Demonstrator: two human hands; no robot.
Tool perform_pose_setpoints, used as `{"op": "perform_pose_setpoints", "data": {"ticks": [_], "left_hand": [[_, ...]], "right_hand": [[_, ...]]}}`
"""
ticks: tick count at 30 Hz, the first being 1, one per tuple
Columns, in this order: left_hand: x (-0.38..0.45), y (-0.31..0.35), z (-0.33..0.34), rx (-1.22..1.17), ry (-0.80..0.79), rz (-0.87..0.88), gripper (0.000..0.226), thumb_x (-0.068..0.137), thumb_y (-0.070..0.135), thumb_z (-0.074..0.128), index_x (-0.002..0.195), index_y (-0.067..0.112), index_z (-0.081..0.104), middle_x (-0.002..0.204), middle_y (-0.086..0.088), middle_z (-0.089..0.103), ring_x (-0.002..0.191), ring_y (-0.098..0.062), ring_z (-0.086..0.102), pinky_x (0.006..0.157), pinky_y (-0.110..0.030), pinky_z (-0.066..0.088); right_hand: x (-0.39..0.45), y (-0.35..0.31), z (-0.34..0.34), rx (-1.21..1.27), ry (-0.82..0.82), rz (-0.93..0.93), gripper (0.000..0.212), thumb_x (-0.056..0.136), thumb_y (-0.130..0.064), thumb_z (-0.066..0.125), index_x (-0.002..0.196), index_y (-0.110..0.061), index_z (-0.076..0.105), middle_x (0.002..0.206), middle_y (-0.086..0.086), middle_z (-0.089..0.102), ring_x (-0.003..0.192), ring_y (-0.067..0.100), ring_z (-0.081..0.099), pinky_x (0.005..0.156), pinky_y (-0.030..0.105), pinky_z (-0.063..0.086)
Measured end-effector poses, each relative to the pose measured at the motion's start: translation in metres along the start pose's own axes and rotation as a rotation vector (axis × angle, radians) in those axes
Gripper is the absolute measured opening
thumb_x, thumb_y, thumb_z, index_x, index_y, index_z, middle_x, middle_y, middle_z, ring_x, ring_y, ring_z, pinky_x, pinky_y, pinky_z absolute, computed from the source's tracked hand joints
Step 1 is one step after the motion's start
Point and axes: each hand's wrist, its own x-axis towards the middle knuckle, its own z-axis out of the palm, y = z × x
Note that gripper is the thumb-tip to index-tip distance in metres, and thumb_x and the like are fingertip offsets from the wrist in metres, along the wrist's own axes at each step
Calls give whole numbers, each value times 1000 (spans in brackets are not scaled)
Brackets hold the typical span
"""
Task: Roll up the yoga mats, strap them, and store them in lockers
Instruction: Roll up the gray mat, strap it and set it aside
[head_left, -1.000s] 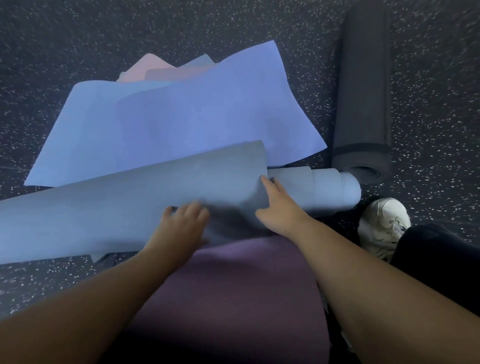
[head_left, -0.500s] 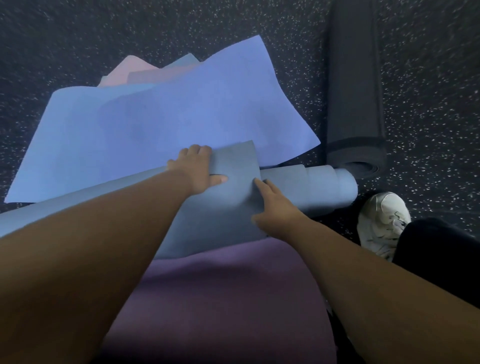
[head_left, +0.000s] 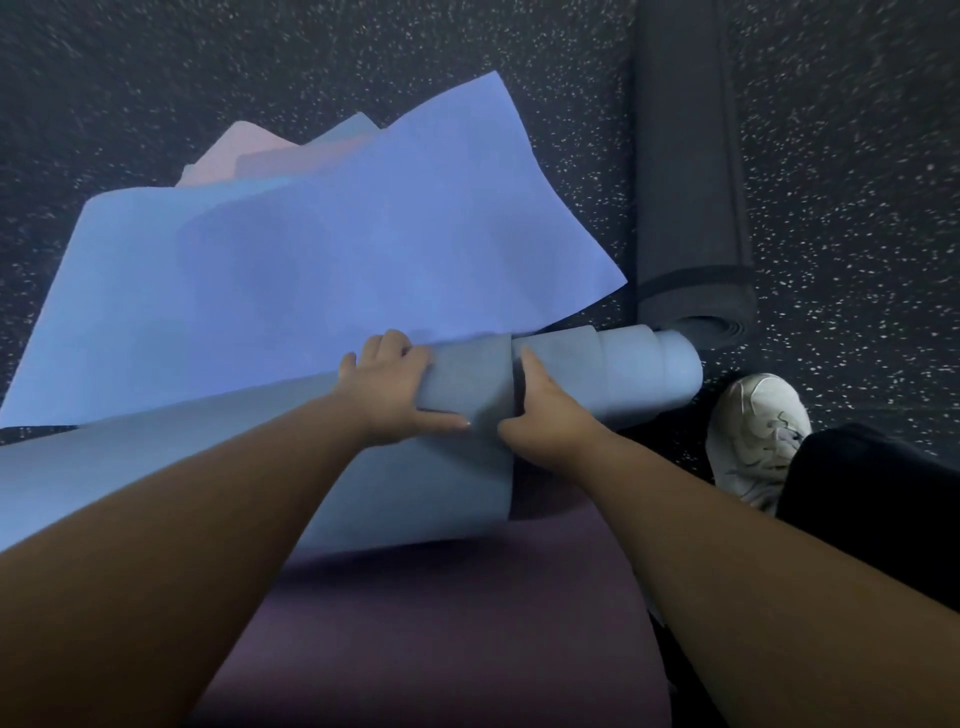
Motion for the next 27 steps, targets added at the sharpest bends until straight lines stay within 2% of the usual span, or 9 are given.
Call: {"op": "perform_pose_setpoints", "data": {"ticks": [5,9,13,15,16,18,22,24,27], "left_hand": [[-8,3,14,-11,51,65,80,77,66,61,132,15,37,138,-4,39,126,-24,39,103,-36,32],[-22,0,28,205,32,136,73,94,47,51,151,17,18,160,-5,10,147,-24,10,116,-44,17],[-40,12,61,255,212,169,84,62,9,82,138,8,48,146,-21,40,135,-40,39,98,-60,37],[-42,19,70,174,219,120,81,76,1,62,149,10,29,158,-16,17,146,-34,12,111,-58,18],[-43,21,76,154,212,104,77,81,3,51,151,10,22,160,-13,10,147,-31,3,113,-57,11],[-41,21,81,123,228,98,72,82,26,37,150,8,24,159,-13,15,146,-29,11,109,-63,20],[-27,14,88,107,129,35,85,64,70,-8,130,29,-40,135,11,-50,124,-10,-49,108,-47,-24],[-16,10,86,132,166,35,96,63,77,-3,140,26,-31,145,6,-41,133,-13,-39,111,-51,-18],[1,10,61,179,304,76,101,76,79,30,153,14,16,160,-11,12,147,-27,14,111,-62,12]], "right_hand": [[-5,1,1,-38,-3,11,94,81,-8,53,152,-29,-4,143,0,38,118,19,47,91,23,38],[-4,-1,2,-31,3,4,95,72,-14,51,153,-28,4,146,-6,37,128,16,43,101,27,39],[-3,-3,-1,-43,-15,33,93,77,-14,52,153,-29,1,155,-5,26,138,16,34,110,30,33],[-3,-3,0,-86,-20,37,92,81,-11,51,153,-29,-3,156,-6,23,135,18,37,108,30,35],[-2,-3,1,-101,-16,26,92,81,-10,50,153,-28,-4,157,-6,22,134,19,38,108,31,36],[-1,-4,1,-107,-12,5,91,81,-10,49,153,-27,-4,158,-7,18,135,19,37,109,34,36],[0,-7,-2,-110,22,-54,90,82,-9,50,154,-25,-2,159,-6,15,139,17,31,112,32,32],[-3,-6,-3,-176,62,-116,86,85,-11,52,153,-23,0,159,-5,13,141,16,27,111,27,27],[-10,7,2,-310,172,-233,76,85,-9,50,152,-16,13,158,0,16,140,17,26,110,28,26]]}}
